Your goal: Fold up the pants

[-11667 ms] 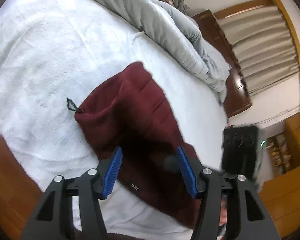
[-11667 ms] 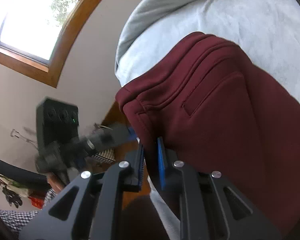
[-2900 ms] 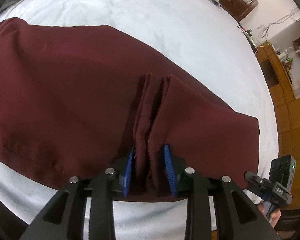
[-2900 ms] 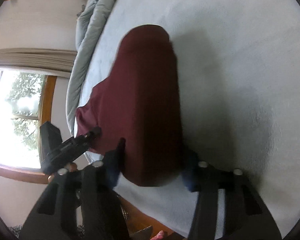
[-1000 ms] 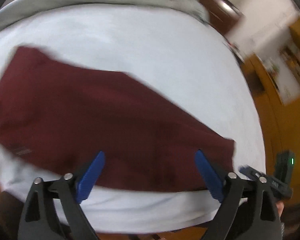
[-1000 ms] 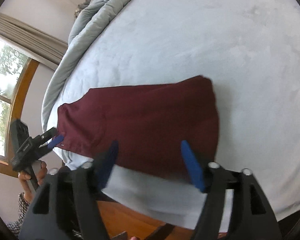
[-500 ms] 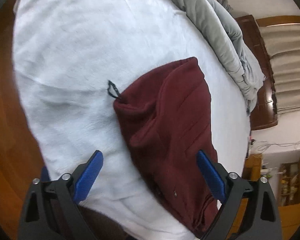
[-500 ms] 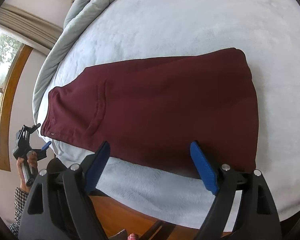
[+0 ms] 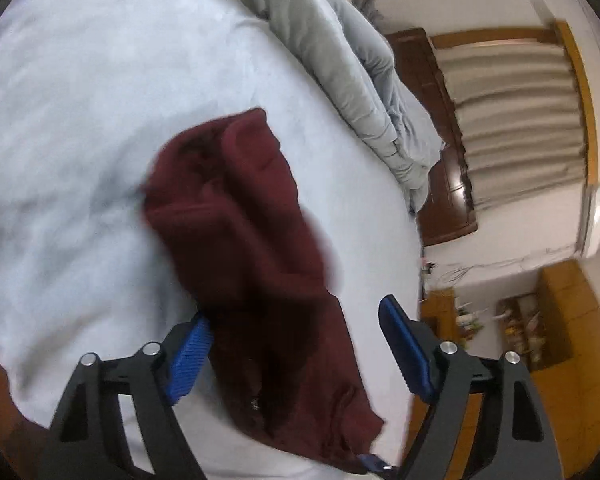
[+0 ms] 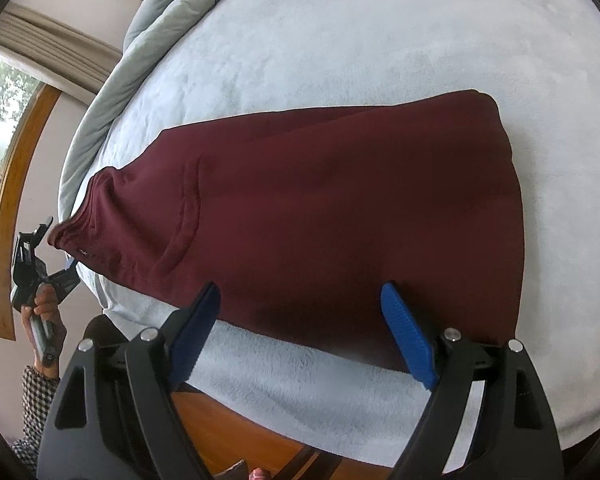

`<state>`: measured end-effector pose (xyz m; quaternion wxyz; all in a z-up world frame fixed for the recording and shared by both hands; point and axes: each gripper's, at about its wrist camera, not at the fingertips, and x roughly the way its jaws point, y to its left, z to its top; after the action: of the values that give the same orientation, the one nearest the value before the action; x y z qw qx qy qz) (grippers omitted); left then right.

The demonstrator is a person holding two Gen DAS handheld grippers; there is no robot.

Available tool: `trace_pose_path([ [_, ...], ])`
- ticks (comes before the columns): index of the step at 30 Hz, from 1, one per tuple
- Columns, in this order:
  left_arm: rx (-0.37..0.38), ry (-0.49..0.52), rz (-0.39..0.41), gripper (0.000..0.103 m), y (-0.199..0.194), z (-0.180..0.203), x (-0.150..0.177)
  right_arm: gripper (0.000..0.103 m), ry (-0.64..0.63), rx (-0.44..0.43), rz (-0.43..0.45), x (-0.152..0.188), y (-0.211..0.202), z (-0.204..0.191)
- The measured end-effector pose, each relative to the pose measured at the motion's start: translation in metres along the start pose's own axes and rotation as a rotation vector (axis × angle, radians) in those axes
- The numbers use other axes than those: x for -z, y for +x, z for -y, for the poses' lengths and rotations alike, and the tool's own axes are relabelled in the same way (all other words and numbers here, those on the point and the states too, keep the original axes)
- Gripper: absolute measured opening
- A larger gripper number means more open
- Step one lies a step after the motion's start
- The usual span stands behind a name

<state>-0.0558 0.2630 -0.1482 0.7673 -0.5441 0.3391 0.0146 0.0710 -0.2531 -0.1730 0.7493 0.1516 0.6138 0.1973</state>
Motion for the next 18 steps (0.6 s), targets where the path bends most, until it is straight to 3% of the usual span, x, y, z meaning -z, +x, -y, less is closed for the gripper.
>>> trace_pose_path([
  [3,-0.195,-0.066,-0.048,0.08,0.019,-0.024,-0.007,0.084,-0.001,0.001,0.001,0.0,0.0,0.0],
  [5,-0.184,-0.101,-0.043,0.081,0.026,-0.036,-0.008,0.084,-0.014,0.004,0.0,0.001,0.0,0.0],
  [8,-0.176,-0.069,-0.019,0.081,0.028,-0.026,-0.008,0.084,-0.024,0.005,-0.004,0.001,0.0,0.0],
  [12,-0.033,0.009,0.028,0.08,0.022,0.0,-0.004,0.086,-0.018,-0.005,-0.006,0.0,0.0,0.003],
  [13,-0.049,0.025,0.024,0.081,0.025,0.001,-0.004,0.086,-0.017,-0.006,-0.006,0.0,0.0,0.003],
  [15,-0.204,-0.008,0.01,0.08,0.039,-0.013,-0.007,0.086,-0.019,-0.002,-0.007,0.0,0.001,0.002],
  [18,-0.214,-0.073,0.017,0.079,0.042,-0.025,-0.008,0.086,-0.028,0.0,-0.007,0.001,0.001,0.0],
])
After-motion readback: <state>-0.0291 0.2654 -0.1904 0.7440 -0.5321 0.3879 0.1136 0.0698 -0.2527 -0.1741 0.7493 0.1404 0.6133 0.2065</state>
